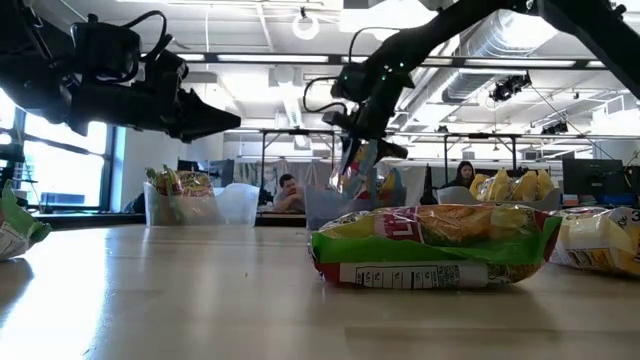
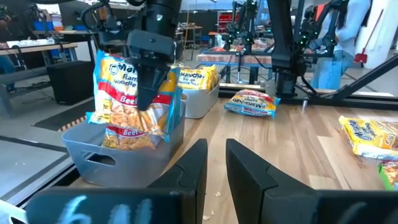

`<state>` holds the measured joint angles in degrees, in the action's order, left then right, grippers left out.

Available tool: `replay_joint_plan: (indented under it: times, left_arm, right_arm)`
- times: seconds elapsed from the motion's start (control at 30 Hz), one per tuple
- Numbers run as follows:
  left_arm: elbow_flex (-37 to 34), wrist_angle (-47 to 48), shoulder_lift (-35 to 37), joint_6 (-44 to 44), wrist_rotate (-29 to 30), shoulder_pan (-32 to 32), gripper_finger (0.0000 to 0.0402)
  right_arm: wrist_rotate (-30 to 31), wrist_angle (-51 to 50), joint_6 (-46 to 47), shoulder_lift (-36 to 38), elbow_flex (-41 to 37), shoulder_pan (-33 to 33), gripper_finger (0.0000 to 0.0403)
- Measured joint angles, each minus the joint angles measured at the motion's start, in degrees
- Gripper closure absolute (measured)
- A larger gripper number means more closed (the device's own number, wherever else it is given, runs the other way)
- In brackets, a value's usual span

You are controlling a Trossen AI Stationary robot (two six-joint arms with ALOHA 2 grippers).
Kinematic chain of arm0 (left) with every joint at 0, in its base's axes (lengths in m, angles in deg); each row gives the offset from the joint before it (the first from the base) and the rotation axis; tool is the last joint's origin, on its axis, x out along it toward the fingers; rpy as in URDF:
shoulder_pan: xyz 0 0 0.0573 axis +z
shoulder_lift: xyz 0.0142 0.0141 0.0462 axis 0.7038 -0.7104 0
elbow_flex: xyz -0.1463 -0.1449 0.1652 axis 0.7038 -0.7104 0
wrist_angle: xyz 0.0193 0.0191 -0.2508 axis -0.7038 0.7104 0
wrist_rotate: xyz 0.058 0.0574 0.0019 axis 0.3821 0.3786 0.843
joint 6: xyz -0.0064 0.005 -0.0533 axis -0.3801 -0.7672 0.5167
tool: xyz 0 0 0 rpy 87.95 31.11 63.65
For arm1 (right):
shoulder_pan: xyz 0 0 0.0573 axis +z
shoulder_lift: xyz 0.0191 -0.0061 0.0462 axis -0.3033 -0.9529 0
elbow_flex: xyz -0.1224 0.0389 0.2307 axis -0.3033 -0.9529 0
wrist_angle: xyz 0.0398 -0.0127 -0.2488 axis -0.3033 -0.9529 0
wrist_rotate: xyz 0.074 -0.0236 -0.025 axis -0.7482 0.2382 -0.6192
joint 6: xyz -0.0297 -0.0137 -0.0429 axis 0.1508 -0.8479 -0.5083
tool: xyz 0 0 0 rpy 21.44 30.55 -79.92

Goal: Sort Maruchan noodles
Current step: Put the left blue noodle pack into the black bin

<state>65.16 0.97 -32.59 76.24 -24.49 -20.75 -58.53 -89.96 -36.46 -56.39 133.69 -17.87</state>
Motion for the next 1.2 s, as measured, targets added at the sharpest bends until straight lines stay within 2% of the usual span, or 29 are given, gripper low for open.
replay_joint_plan:
  times: [0.57, 0.83, 1.07, 1.2]
  left_arm:
    - [0.3, -0.04, 0.0, 1.05, -0.02, -0.09, 0.0353]
    - [0.3, -0.04, 0.0, 1.06, -0.02, -0.09, 0.0353]
    - [0.3, -0.04, 0.0, 1.46, -0.02, -0.09, 0.0353]
    - [0.3, -0.04, 0.0, 1.47, -0.02, -0.09, 0.0353]
  right_arm:
    - [-0.2, 1.1, -2.44, -4.16, 1.23, -1.57, 0.0275]
    - [0.31, 1.14, -2.55, -4.16, 1.14, -1.46, 0.0251]
    - [0.52, 0.22, -4.04, -4.2, 2.86, -1.09, 0.0212]
    - [4.02, -2.37, -4.51, -4.22, 6.52, -1.09, 0.0199]
